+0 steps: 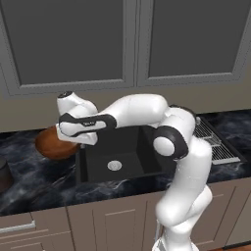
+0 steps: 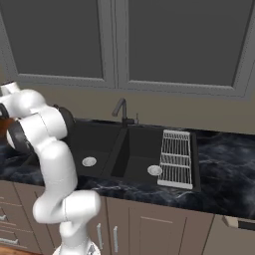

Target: Place the bowl in the left basin and the jug in the right basin of the sink.

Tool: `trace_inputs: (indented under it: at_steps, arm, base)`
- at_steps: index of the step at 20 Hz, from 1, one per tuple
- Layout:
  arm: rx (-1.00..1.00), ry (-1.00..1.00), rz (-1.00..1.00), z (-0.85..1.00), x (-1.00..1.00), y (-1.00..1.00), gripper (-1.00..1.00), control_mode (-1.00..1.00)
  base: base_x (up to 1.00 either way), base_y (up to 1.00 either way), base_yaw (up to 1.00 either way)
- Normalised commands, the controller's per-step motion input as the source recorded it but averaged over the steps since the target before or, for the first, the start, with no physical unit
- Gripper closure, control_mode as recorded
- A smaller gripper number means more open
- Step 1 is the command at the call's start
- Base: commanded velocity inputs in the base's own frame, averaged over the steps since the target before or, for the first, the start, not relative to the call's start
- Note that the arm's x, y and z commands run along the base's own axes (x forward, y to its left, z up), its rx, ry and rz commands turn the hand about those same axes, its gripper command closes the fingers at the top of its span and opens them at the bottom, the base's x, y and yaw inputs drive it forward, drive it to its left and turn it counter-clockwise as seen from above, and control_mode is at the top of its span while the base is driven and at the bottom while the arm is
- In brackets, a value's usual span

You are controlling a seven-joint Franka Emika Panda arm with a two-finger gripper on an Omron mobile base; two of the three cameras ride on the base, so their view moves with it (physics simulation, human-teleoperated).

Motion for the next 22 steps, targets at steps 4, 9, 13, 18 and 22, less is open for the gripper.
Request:
trace_inputs:
  at_steps: [4, 9, 13, 18, 22]
  arm:
    - [0.01, -0.03, -0.19, 0.04, -0.20, -0.62, 1.00, -1.00]
    - [0.00, 0.05, -0.21, -0.02, -0.03, -0.85, 1.00, -1.00]
    - [0.00, 0.11, -0.22, 0.00, 0.00, -0.85, 1.00, -1.00]
    - [0.01, 0.02, -0.20, -0.10, -0.12, -0.65, 1.00, -1.00]
    - [0.02, 0.00, -0.06, -0.28, 0.12, -0.53, 1.00, -1.00]
  base:
    - [0.00, 0.00, 0.00]
    - [0.00, 0.00, 0.00]
    - [0.00, 0.00, 0.00]
    - [0.00, 0.00, 0.00]
    - [0.00, 0.00, 0.00]
